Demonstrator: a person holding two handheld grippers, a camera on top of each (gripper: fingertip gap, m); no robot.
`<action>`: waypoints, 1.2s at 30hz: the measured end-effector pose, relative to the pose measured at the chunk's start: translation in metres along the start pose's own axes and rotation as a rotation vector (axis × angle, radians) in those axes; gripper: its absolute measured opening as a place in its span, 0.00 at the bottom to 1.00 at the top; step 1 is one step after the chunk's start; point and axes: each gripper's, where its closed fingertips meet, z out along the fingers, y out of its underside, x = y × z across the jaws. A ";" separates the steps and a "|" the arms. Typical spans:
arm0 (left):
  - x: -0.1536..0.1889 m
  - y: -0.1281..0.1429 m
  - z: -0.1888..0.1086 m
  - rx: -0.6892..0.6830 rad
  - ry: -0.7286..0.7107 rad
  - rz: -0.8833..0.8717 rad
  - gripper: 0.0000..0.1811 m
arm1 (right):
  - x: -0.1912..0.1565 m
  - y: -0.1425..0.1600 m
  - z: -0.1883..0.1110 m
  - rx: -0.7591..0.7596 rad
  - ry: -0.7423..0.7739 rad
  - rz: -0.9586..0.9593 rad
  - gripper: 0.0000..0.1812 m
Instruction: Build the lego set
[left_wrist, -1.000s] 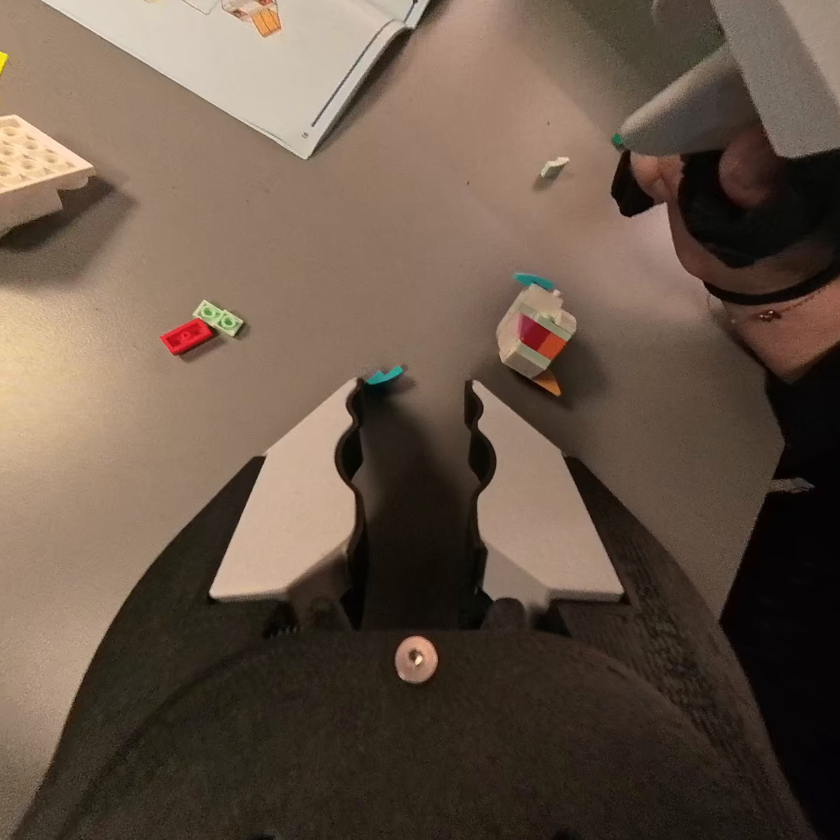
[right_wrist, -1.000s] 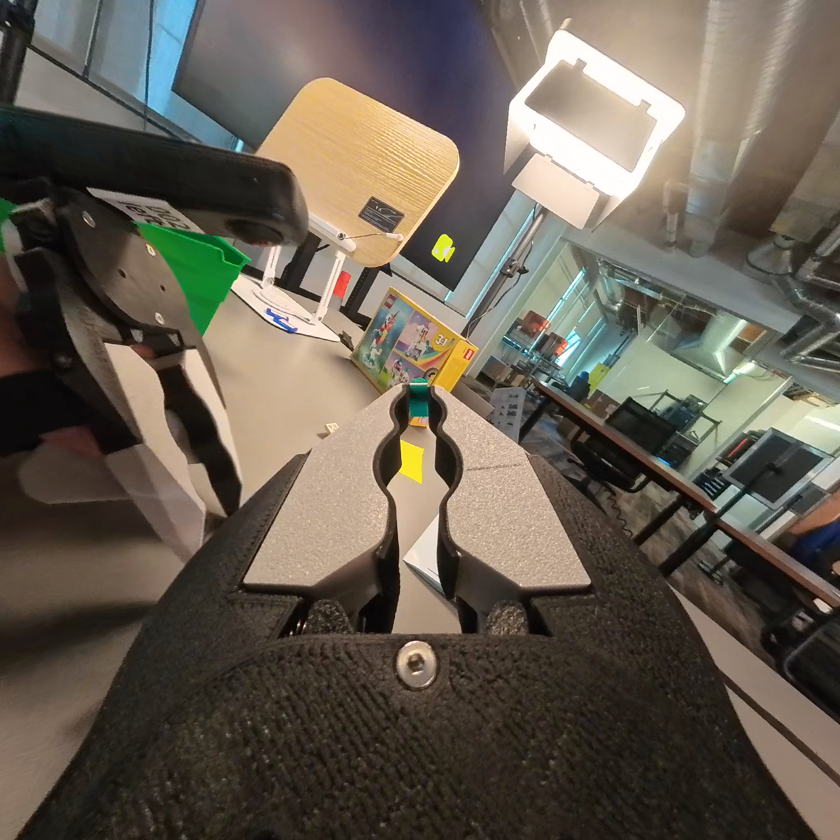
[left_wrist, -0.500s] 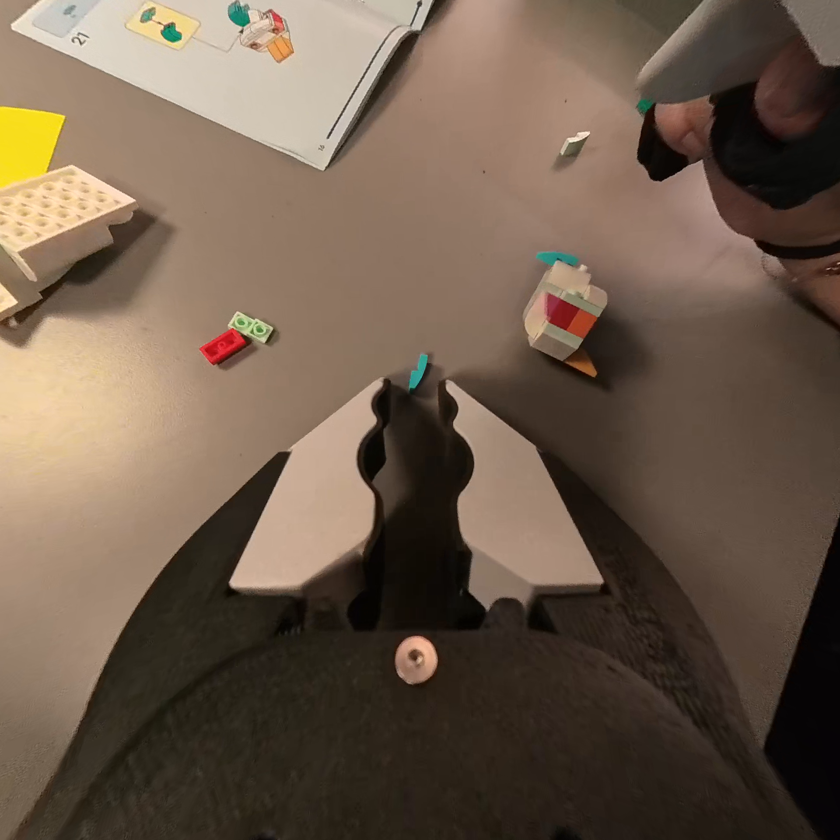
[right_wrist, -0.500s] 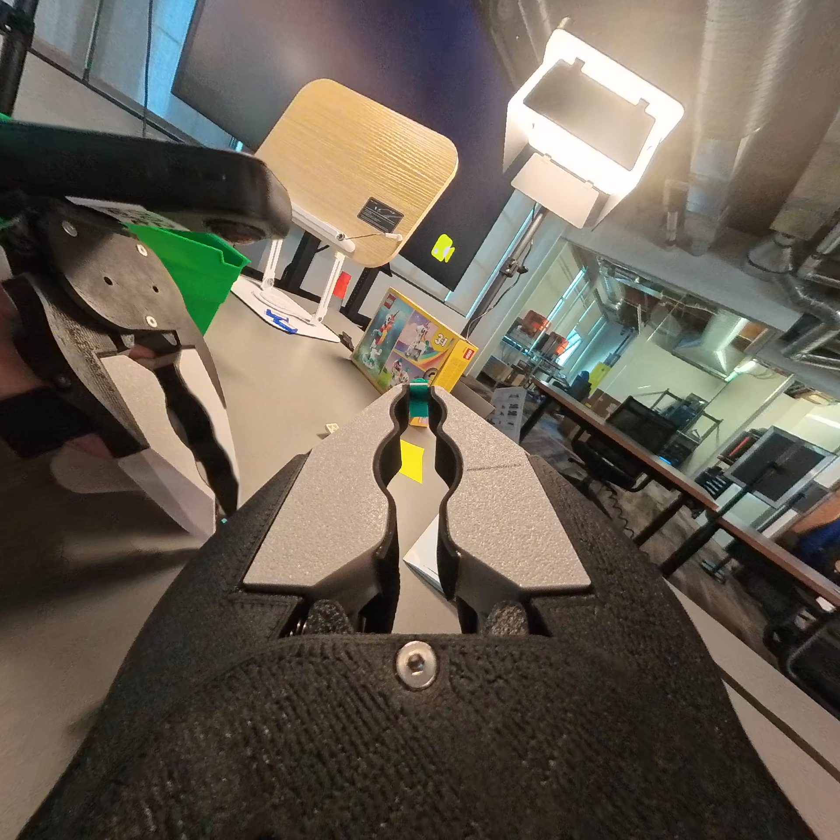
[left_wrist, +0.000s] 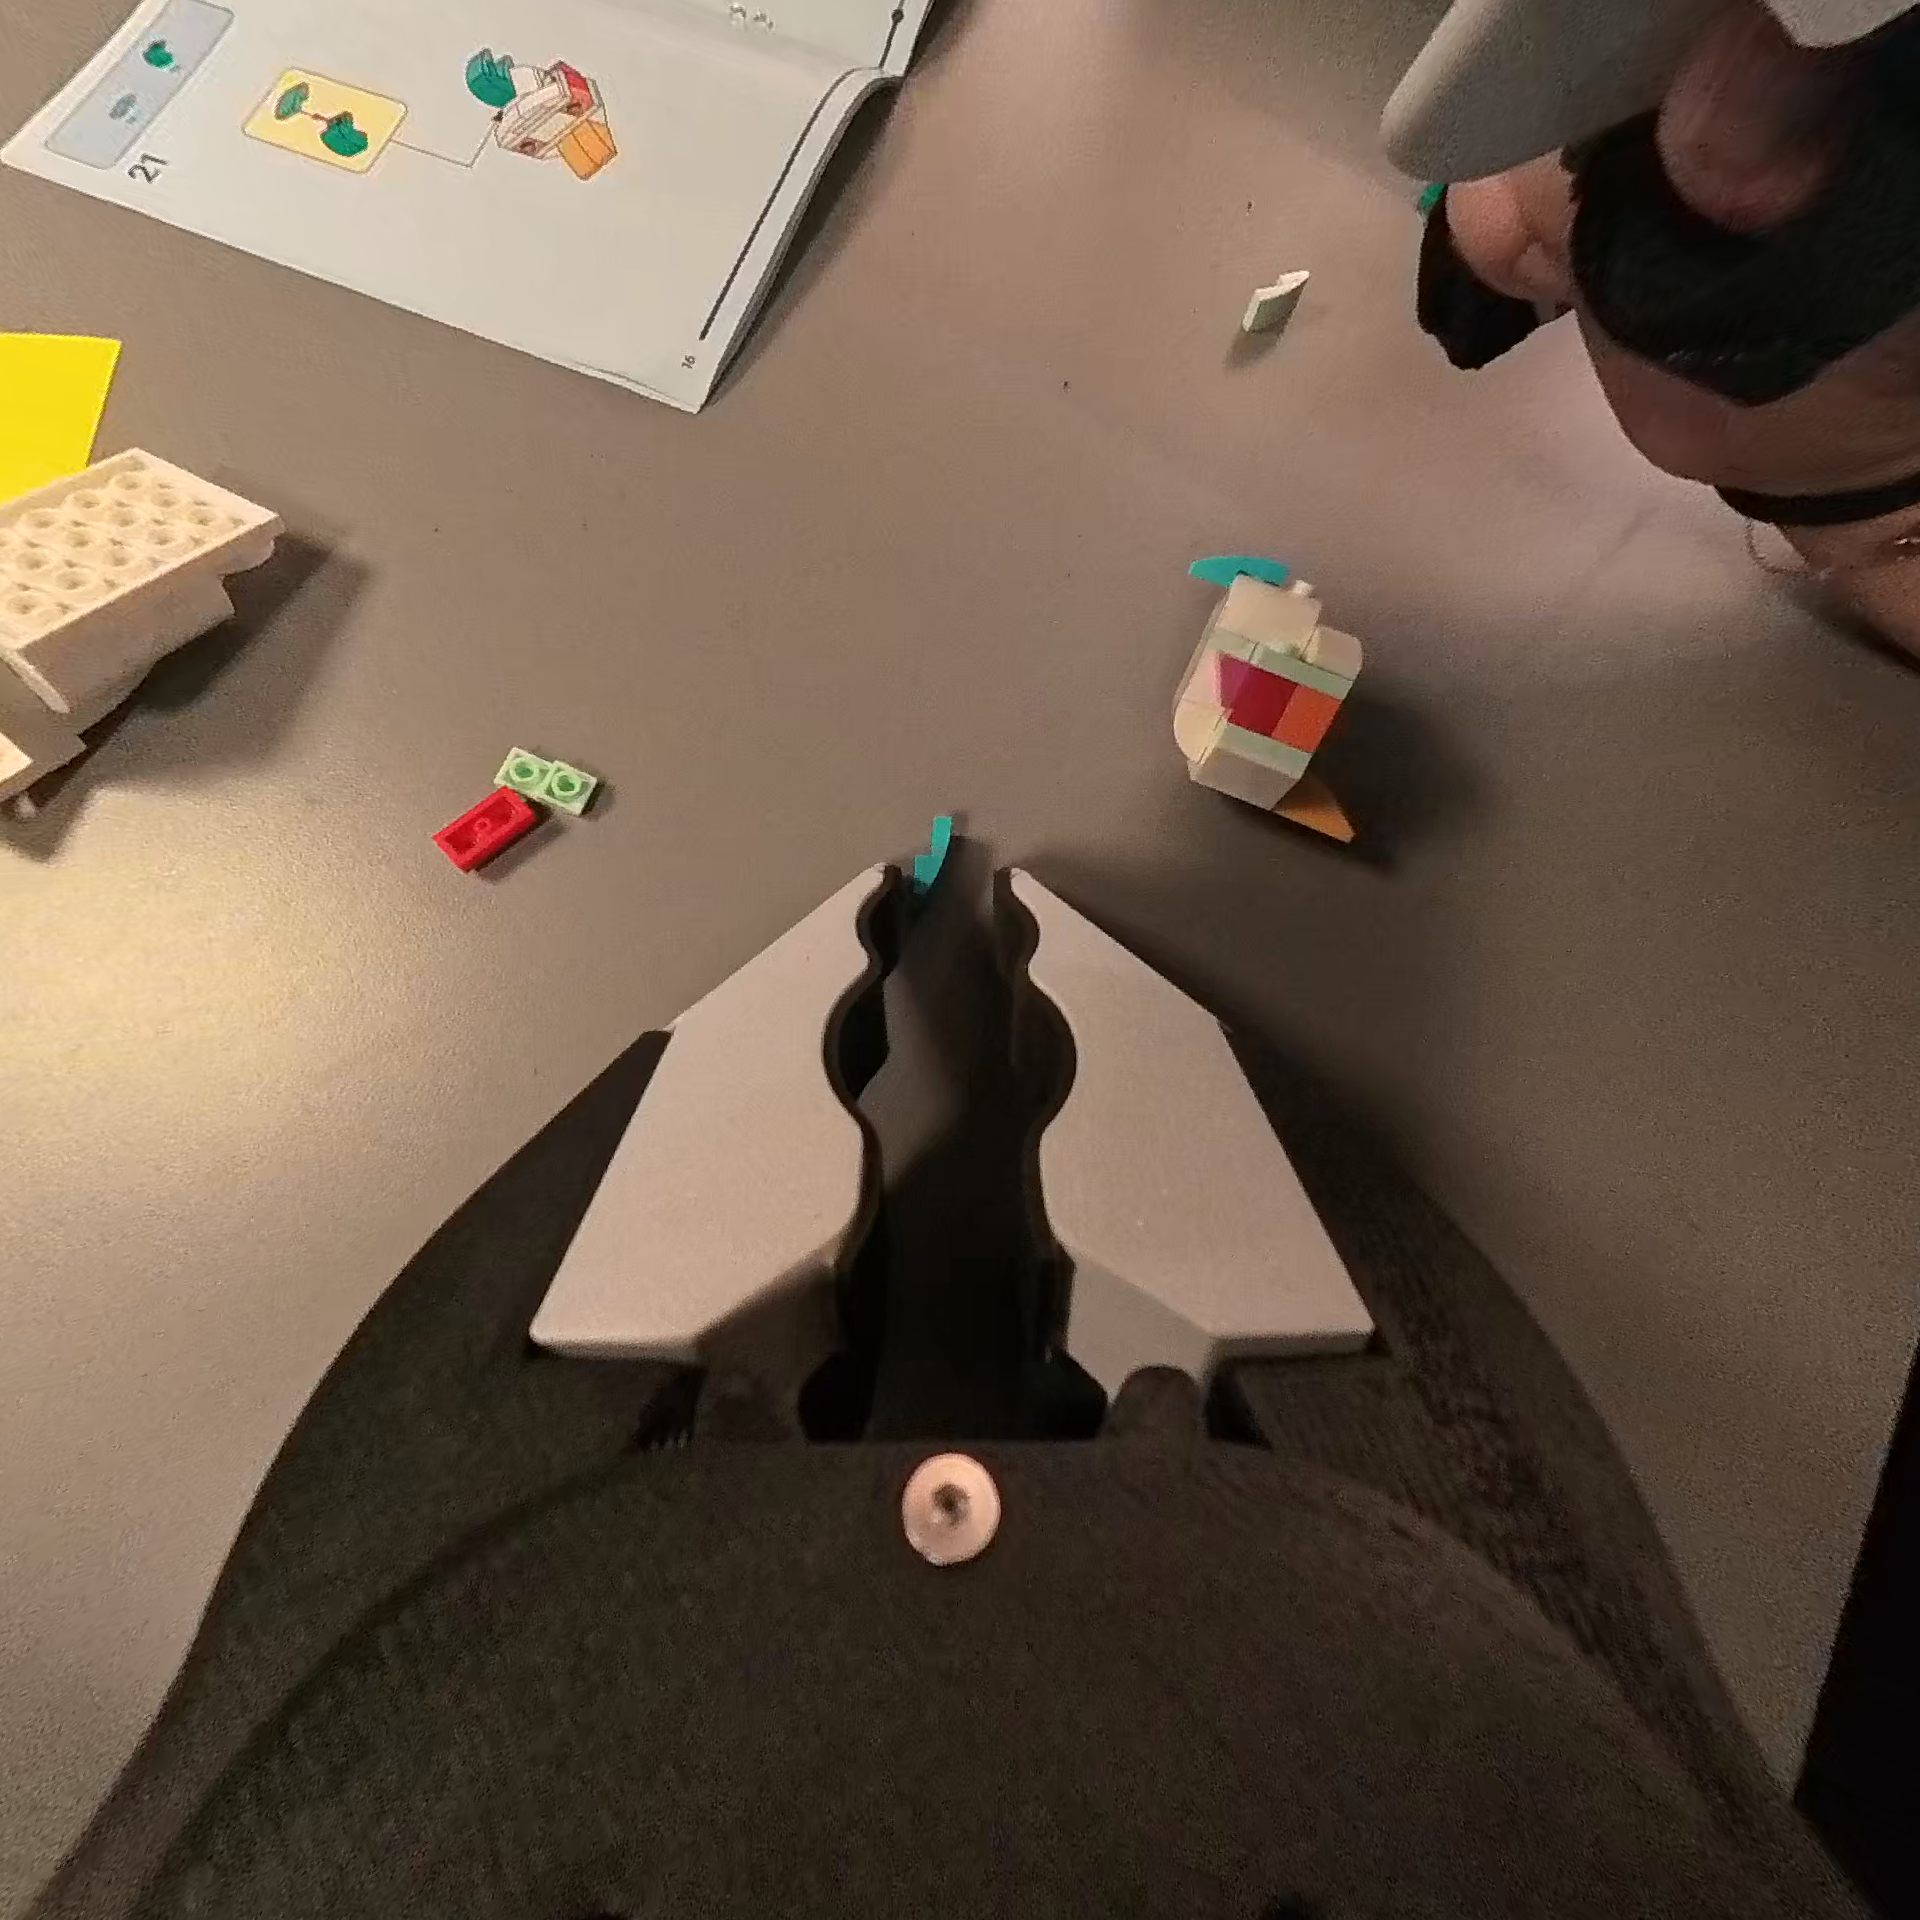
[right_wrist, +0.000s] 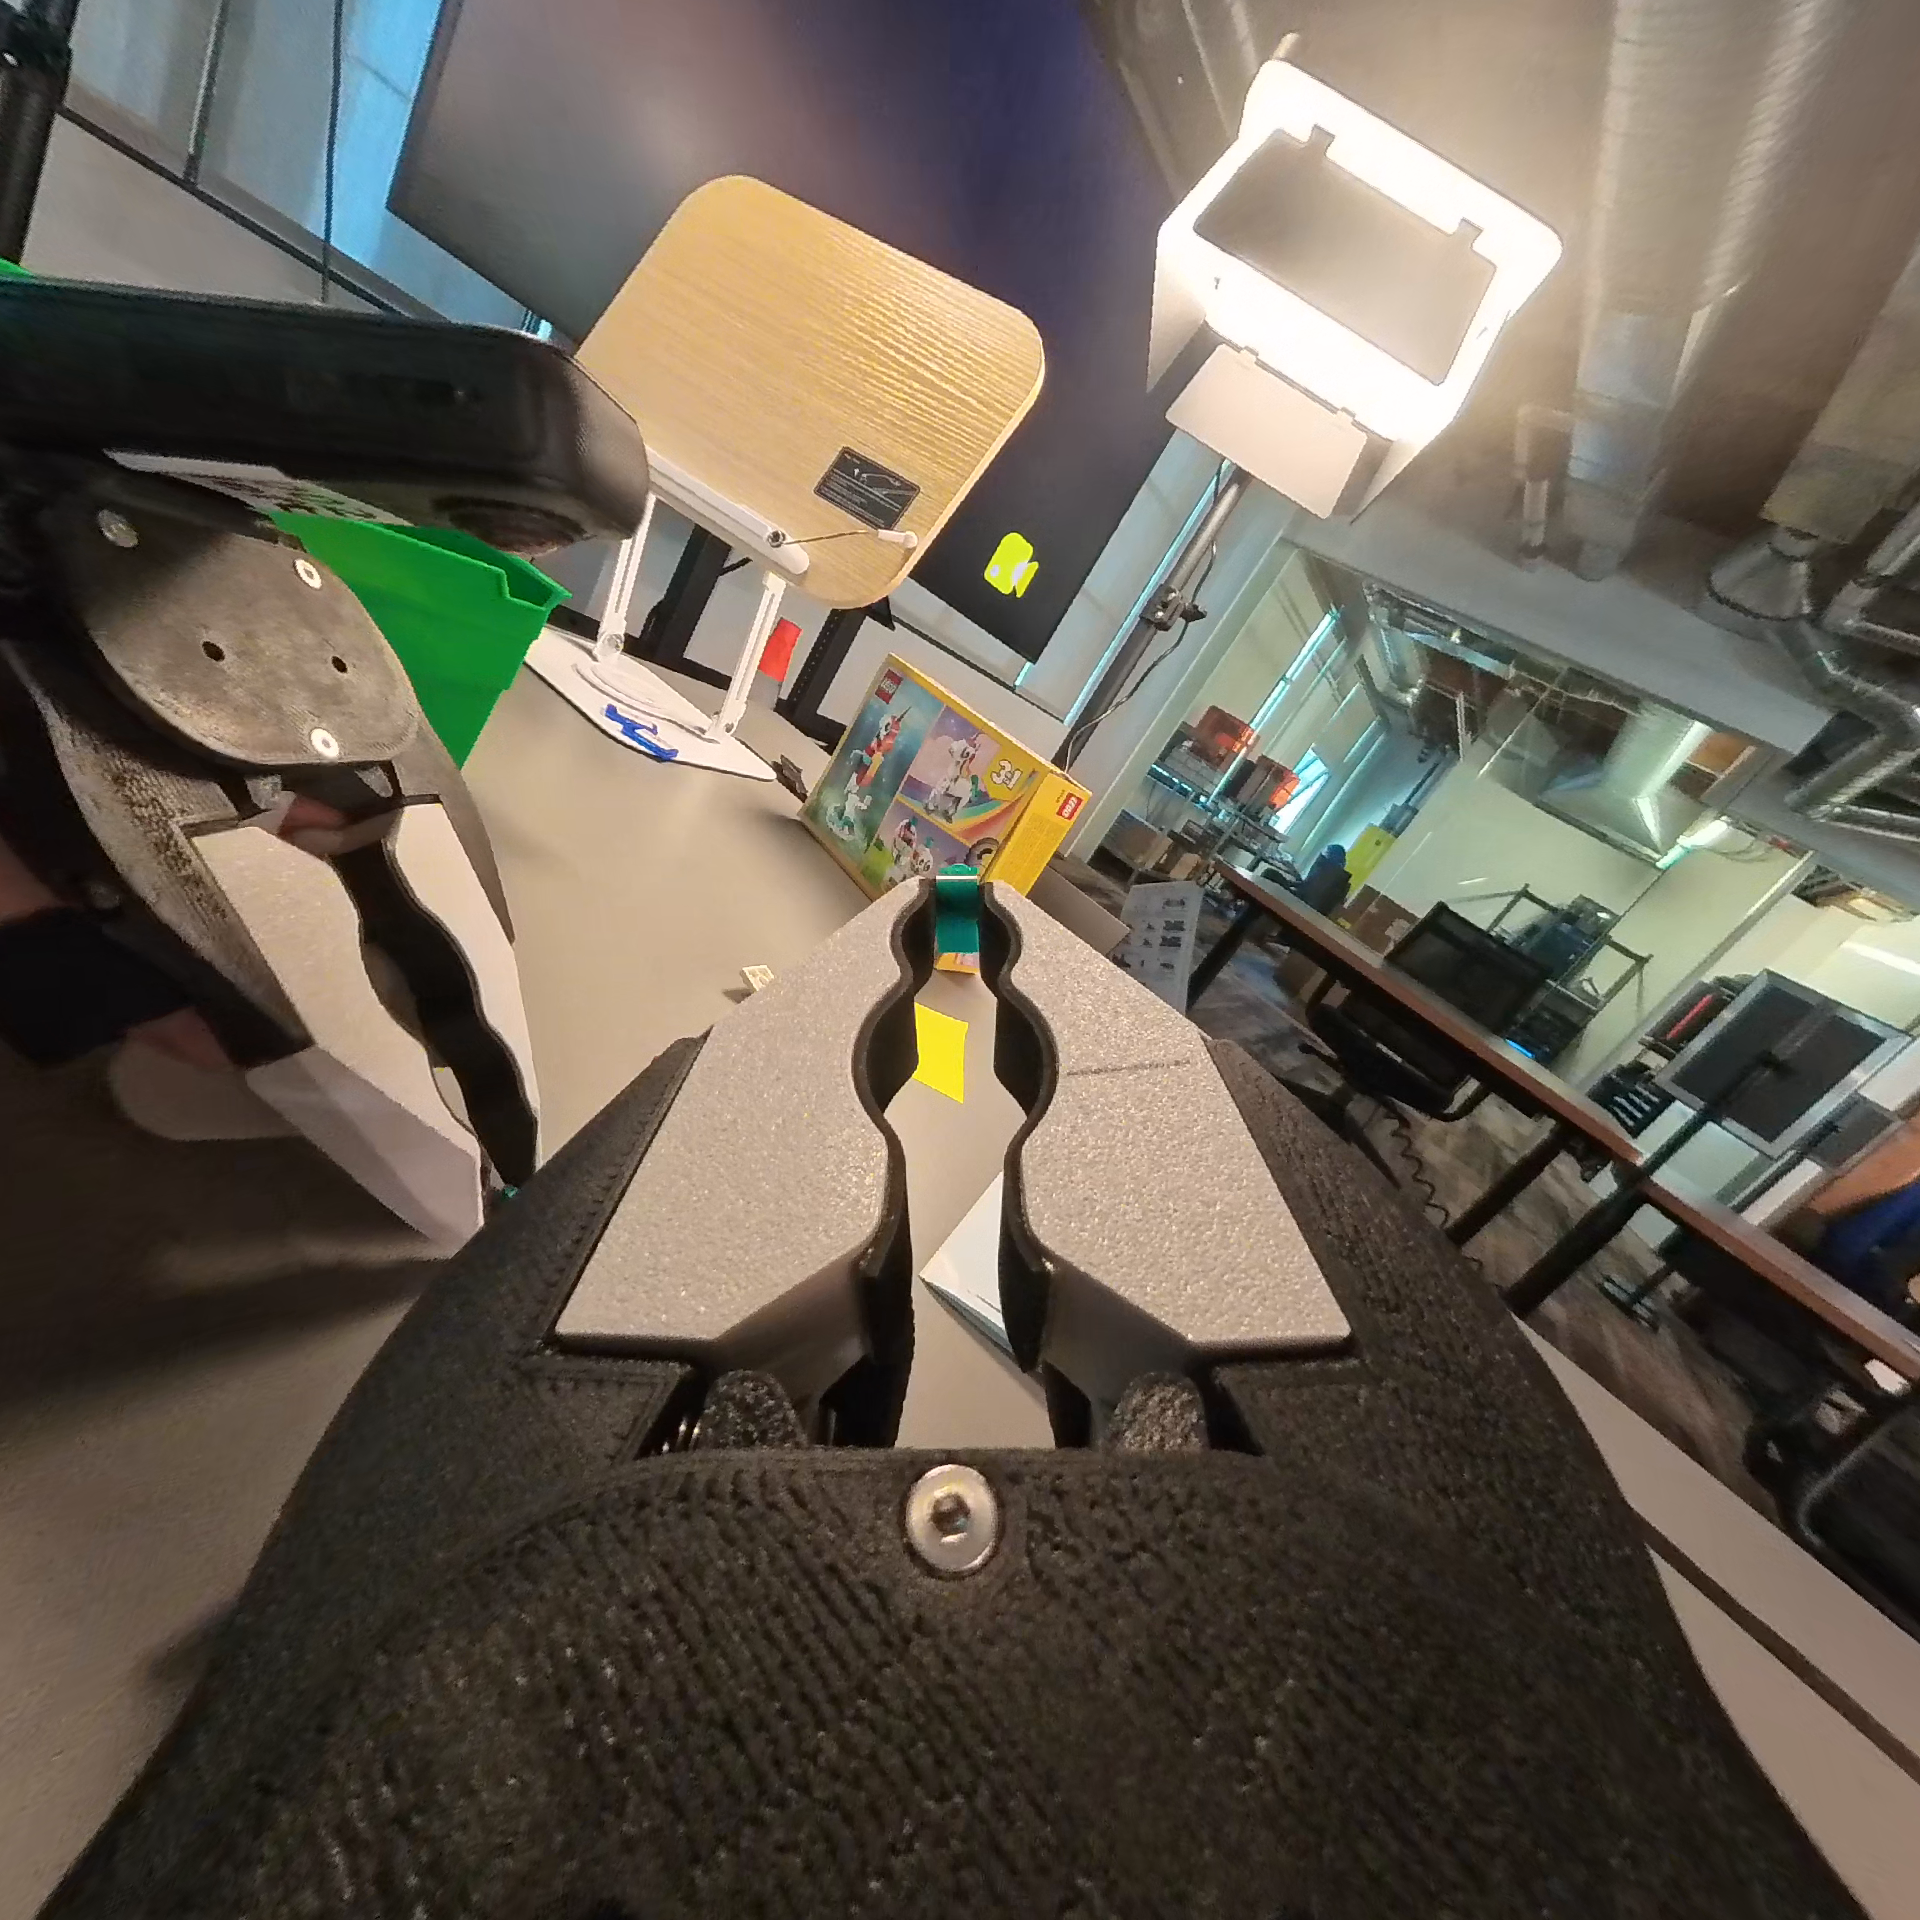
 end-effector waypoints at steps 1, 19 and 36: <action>0.000 0.000 0.000 -0.001 -0.008 0.010 0.09 | 0.000 0.000 0.000 0.000 0.000 0.001 0.03; 0.018 -0.046 -0.038 0.234 0.095 -0.076 0.02 | -0.021 0.007 -0.001 -0.037 -0.186 -0.103 0.03; 0.076 -0.077 -0.109 0.362 0.145 0.381 0.02 | -0.064 -0.054 -0.050 0.281 -0.698 -1.152 0.03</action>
